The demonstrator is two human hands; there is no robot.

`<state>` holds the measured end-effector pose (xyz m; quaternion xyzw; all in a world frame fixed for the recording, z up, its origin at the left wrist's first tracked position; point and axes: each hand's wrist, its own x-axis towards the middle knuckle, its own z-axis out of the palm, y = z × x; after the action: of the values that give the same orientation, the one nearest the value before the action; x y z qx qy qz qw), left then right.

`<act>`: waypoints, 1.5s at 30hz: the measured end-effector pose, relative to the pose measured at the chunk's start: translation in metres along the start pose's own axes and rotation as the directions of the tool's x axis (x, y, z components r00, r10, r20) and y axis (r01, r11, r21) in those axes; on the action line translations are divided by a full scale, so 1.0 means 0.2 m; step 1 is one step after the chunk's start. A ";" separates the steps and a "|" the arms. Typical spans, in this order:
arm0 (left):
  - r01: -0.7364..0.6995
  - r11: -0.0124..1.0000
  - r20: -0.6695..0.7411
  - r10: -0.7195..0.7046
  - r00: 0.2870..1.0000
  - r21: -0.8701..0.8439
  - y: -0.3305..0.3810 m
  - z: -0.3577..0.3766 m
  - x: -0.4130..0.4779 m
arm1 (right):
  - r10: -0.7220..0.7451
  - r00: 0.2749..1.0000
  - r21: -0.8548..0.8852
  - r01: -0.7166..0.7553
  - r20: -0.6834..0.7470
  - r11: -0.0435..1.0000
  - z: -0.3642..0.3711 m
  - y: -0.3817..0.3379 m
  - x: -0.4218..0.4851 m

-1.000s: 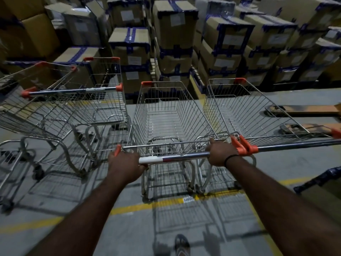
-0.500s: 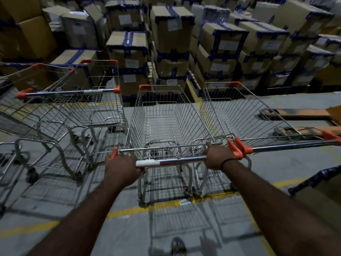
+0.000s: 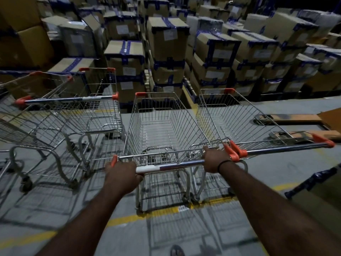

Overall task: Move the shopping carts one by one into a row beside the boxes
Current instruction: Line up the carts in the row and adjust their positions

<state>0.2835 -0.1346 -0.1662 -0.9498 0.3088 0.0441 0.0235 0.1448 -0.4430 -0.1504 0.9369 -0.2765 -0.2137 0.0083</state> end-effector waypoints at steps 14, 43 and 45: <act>-0.158 0.982 0.141 0.171 0.975 -0.099 -0.06 -0.08 0.02 | -0.018 1.000 -0.047 0.018 -0.011 0.999 -0.06 -0.05 -0.08; 0.024 0.802 -0.154 -0.145 0.977 -0.597 -0.74 -0.53 0.64 | -0.421 0.875 0.320 0.480 -0.238 0.817 -0.92 -1.18 0.57; 0.061 0.786 -0.130 -0.178 0.975 -0.615 -0.83 -0.53 0.69 | -0.441 0.853 0.290 0.513 -0.279 0.808 -0.98 -1.27 0.62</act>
<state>0.4999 -0.0894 -0.0709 -0.9246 0.2182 0.0527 -0.3078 0.4488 -0.3128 -0.0560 0.9784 -0.0629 -0.0613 -0.1869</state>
